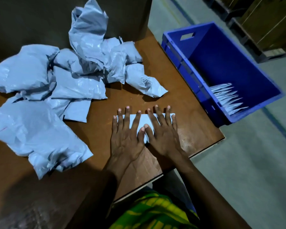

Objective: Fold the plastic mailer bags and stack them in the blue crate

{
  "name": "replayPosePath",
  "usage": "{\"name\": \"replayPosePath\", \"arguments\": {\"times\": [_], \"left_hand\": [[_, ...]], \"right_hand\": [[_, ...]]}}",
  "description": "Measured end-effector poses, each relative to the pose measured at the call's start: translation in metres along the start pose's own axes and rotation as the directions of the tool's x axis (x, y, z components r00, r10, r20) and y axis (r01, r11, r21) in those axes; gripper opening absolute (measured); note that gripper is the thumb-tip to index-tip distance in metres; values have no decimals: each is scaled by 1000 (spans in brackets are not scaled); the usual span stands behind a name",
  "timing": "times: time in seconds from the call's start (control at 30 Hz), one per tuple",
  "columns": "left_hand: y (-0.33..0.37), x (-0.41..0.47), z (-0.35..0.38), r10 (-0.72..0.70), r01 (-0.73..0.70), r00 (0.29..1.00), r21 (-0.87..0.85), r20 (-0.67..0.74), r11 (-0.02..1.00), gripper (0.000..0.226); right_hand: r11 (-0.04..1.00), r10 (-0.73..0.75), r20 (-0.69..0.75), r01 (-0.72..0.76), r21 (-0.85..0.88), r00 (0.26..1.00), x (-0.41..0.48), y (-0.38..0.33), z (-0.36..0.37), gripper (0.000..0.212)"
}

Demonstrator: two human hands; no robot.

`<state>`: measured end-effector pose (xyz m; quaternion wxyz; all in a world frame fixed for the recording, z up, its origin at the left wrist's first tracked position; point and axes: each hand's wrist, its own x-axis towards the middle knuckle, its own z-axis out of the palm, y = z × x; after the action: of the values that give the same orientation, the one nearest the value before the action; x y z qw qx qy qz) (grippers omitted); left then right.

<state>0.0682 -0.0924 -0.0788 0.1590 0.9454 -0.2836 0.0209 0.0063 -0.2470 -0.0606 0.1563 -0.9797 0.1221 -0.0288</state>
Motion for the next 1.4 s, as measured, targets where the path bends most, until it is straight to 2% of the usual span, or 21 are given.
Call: {"name": "replayPosePath", "arguments": {"times": [0.1,0.13,0.17,0.23,0.27,0.37,0.47,0.57,0.67,0.77,0.87,0.97,1.03,1.1,1.2,1.3,1.33,1.4], "left_hand": [[1,-3,-4,10,-10,1000,-8,-5,1000,60],[1,-4,-5,15,-15,1000,-3,-3,1000,60],[1,-5,-6,18,-18,1000,6,4,1000,60],[4,-5,-9,14,-14,1000,25,15,1000,61],[7,-5,-10,14,-15,1000,34,15,999,61],[23,-8,-14,95,-94,993,25,-70,995,48],[47,-21,-19,132,-158,965,-101,-227,982,27],[66,-32,-16,123,-150,970,-118,-209,982,23],[72,-33,-9,109,-122,982,-75,-156,990,28],[75,-34,-2,121,-125,986,-28,-118,992,38],[77,-33,-2,83,-90,986,-48,-142,995,36],[76,-38,0,58,-73,982,-82,-180,994,33],[75,-45,-1,54,-71,985,-99,-162,993,46],[74,-49,0,49,-70,984,-116,-172,991,60],[77,-54,3,4,-35,977,-140,-213,989,61],[77,-53,0,0,-32,978,-148,-207,988,60],[77,-52,-1,-5,-25,981,-152,-193,988,61],[77,-52,-1,-27,-3,984,-167,-177,986,62]], "right_hand": [[990,0,139,-20,142,990,3,10,-15,75],[984,-4,95,-13,180,995,-1,15,-21,70],[983,-2,-18,5,185,1000,-8,20,-26,59],[990,22,-259,16,142,966,-27,28,-32,34],[991,30,-316,13,132,948,-37,30,-32,27],[991,-13,-352,58,119,936,-53,31,-29,15],[982,41,-397,36,185,917,-55,32,-18,12],[984,40,-424,39,176,905,-57,33,-14,12],[979,32,-410,55,198,912,-57,35,-18,12],[965,39,-313,45,257,949,-49,42,-27,13],[952,-74,-234,138,273,969,-25,49,-44,13],[954,-160,-272,219,203,949,-5,49,-53,13],[968,-145,-272,194,160,951,-7,50,-47,13],[968,-110,-279,167,187,954,-14,54,-39,15],[950,-127,-263,194,245,956,-8,63,-37,17],[968,-87,-134,116,224,987,31,61,-49,35],[967,-123,-108,144,212,986,42,55,-53,39],[931,-236,-136,264,251,962,51,37,-55,31]]}}
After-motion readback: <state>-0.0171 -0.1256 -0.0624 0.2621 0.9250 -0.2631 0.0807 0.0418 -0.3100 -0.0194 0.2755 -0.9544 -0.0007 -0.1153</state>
